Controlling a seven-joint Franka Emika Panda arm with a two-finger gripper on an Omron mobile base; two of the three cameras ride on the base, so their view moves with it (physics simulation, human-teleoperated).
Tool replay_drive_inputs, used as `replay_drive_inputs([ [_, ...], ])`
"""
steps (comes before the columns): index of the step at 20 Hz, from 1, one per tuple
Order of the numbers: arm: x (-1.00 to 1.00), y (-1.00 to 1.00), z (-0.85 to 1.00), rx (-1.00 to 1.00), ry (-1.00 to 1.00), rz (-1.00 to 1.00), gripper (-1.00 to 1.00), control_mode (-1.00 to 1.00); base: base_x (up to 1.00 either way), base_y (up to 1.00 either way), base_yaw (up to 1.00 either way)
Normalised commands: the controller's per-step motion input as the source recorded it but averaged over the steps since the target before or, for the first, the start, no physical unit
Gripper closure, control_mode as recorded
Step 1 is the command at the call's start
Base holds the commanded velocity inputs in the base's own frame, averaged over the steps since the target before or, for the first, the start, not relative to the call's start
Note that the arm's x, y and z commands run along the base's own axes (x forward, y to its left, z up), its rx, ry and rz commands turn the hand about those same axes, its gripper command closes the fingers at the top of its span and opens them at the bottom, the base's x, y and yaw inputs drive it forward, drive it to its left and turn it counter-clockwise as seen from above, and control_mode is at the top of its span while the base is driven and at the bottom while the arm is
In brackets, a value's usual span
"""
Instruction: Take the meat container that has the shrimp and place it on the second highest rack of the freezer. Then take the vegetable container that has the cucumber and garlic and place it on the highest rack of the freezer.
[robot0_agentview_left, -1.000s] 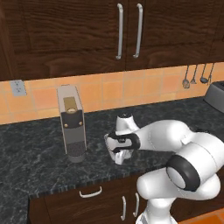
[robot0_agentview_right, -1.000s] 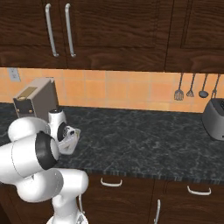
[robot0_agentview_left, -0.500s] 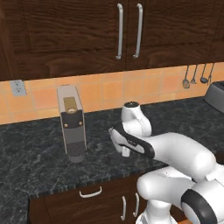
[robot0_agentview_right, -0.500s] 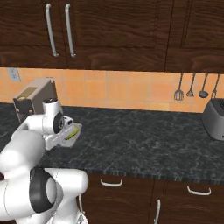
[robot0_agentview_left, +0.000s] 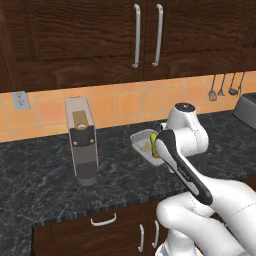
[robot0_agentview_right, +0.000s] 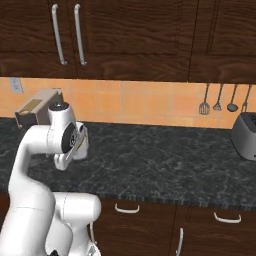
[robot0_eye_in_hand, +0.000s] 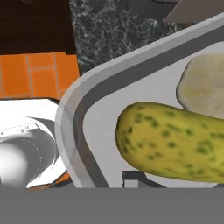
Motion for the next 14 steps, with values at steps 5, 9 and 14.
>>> replay_drive_inputs([
  [5, -0.94, -0.08, 0.60, 0.00, -0.08, -0.12, 1.00, -1.00, 0.00, 0.00, 0.00],
  [9, -0.98, -0.02, 0.24, 0.00, 0.00, -0.36, 1.00, -1.00, 0.00, 0.00, 0.00],
  [14, -0.73, -0.01, 0.13, 0.00, -0.07, -0.22, 1.00, -1.00, 0.00, 0.00, 0.00],
])
